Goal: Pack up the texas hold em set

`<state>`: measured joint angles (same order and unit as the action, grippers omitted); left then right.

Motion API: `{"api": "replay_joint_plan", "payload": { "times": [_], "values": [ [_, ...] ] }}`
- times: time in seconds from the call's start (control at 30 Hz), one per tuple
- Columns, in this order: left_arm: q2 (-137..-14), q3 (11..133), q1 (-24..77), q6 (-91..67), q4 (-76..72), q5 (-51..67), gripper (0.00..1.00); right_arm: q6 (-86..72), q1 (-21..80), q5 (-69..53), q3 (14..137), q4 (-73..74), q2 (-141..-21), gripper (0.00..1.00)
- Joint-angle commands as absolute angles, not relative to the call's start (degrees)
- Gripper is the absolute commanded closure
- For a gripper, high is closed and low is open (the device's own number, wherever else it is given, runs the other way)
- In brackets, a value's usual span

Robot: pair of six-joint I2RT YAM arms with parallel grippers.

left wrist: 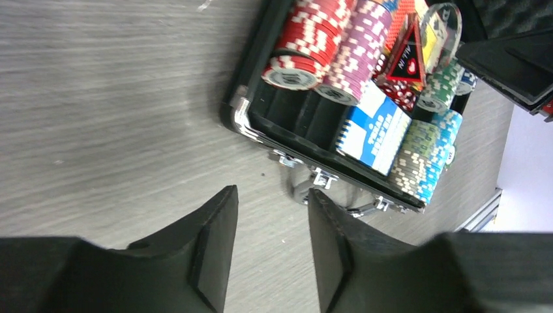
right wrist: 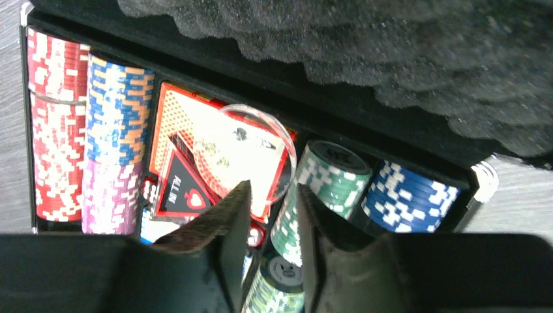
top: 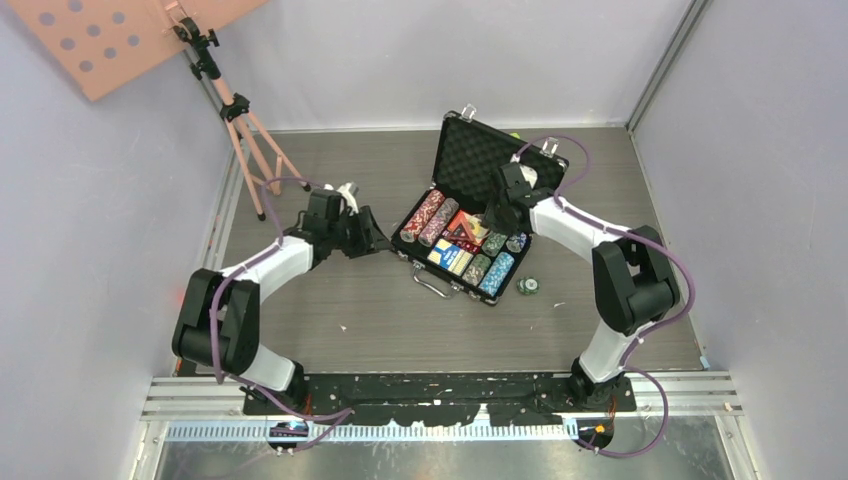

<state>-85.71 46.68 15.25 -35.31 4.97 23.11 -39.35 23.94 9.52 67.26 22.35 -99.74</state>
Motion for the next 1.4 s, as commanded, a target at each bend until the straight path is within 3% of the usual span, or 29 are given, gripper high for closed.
{"api": "replay_joint_plan", "payload": {
  "times": [0.0,0.1,0.17,0.23,0.27,0.3,0.5,0.73,0.87,1.37],
  "values": [
    [-81.44,50.60,20.12,-32.25,8.50,17.47,0.48,-36.13,24.08,13.04,66.38,25.82,-91.35,0.56],
    [-78.70,50.71,22.92,-30.43,9.05,12.66,0.37,-34.55,24.04,14.10,64.14,28.57,-84.75,0.39],
    [-76.60,49.40,23.75,-29.53,8.82,9.63,0.27,-33.37,24.08,14.73,62.44,32.95,-81.18,0.19],
    [-74.27,47.66,23.82,-28.92,7.84,7.66,0.17,-32.44,24.08,16.11,60.90,36.95,-78.15,0.10],
    [-73.20,46.92,23.86,-28.70,7.56,6.57,0.06,-32.26,24.08,17.15,59.81,38.34,-77.18,0.08],
    [-72.10,45.99,23.83,-28.55,7.14,5.99,0.02,-32.30,24.08,17.45,59.26,40.90,-75.30,0.07],
    [-68.03,42.46,22.35,-30.64,5.80,3.10,0.00,-33.63,24.16,16.93,52.11,45.64,-67.91,0.05],
    [-61.48,33.83,21.27,-33.30,-6.66,9.69,0.00,-37.27,25.00,17.50,46.10,44.93,-66.15,0.05],
    [-60.69,33.41,21.27,-32.32,-5.76,9.89,0.00,-38.46,25.05,17.83,44.69,44.36,-65.37,0.06],
    [-62.11,33.83,21.27,-31.09,-5.69,12.59,0.00,-34.36,24.86,14.17,47.20,39.54,-78.11,0.03]
  ]
}}
